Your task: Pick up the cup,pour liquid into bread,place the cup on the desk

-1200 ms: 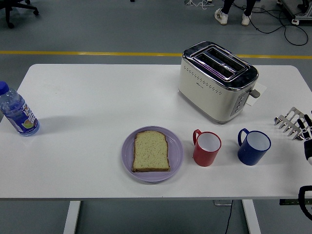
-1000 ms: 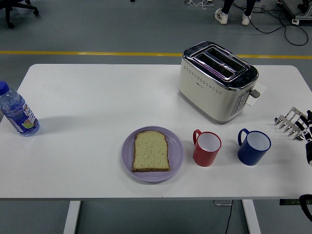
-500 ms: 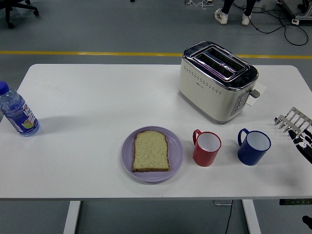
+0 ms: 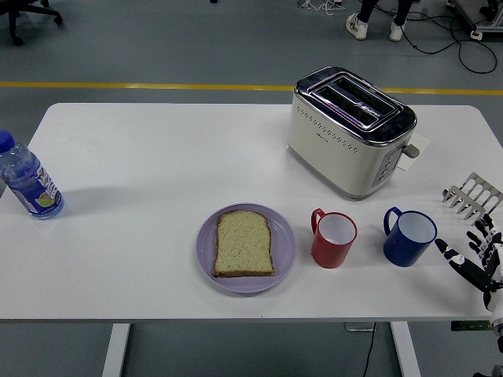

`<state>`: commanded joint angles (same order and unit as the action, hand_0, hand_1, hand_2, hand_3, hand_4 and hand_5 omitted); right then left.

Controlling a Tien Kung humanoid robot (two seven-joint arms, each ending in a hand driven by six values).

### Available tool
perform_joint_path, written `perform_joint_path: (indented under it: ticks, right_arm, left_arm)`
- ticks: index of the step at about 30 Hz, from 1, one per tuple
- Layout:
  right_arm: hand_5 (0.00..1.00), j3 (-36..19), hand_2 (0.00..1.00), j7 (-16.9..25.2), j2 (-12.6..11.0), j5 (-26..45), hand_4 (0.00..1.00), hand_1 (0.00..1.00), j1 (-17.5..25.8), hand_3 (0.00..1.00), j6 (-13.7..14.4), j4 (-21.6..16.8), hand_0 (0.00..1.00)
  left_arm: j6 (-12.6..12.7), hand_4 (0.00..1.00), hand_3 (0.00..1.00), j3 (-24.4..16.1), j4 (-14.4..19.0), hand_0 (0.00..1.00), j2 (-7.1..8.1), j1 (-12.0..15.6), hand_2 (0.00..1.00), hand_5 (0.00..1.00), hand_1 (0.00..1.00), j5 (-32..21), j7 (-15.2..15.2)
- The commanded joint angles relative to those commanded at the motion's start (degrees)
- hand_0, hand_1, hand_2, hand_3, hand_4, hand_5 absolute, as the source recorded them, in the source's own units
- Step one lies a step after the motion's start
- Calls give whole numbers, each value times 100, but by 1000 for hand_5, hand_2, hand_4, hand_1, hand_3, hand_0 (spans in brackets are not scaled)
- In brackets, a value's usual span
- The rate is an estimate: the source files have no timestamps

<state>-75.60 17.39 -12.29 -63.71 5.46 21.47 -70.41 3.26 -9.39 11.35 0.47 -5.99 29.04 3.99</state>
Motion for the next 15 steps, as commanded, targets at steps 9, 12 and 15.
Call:
perform_joint_path:
  ticks: [9, 12, 15]
  right_arm:
    - [169, 159, 984, -24, 70, -266, 998, 899, -46, 998, -20, 190, 946]
    - [169, 190, 983, -2, 80, -297, 998, 900, -42, 998, -28, 196, 943]
    - [169, 224, 983, 18, 63, -311, 998, 900, -29, 998, -27, 170, 943]
  left_arm:
    - [-4, 322, 551, 66, 0, 635, -4, 38, 656, 833, 646, -30, 3]
    - [-5, 323, 551, 75, 1, 635, -6, 43, 656, 834, 646, -30, 2]
    - [-5, 323, 551, 89, 1, 635, -8, 52, 656, 834, 646, -41, 3]
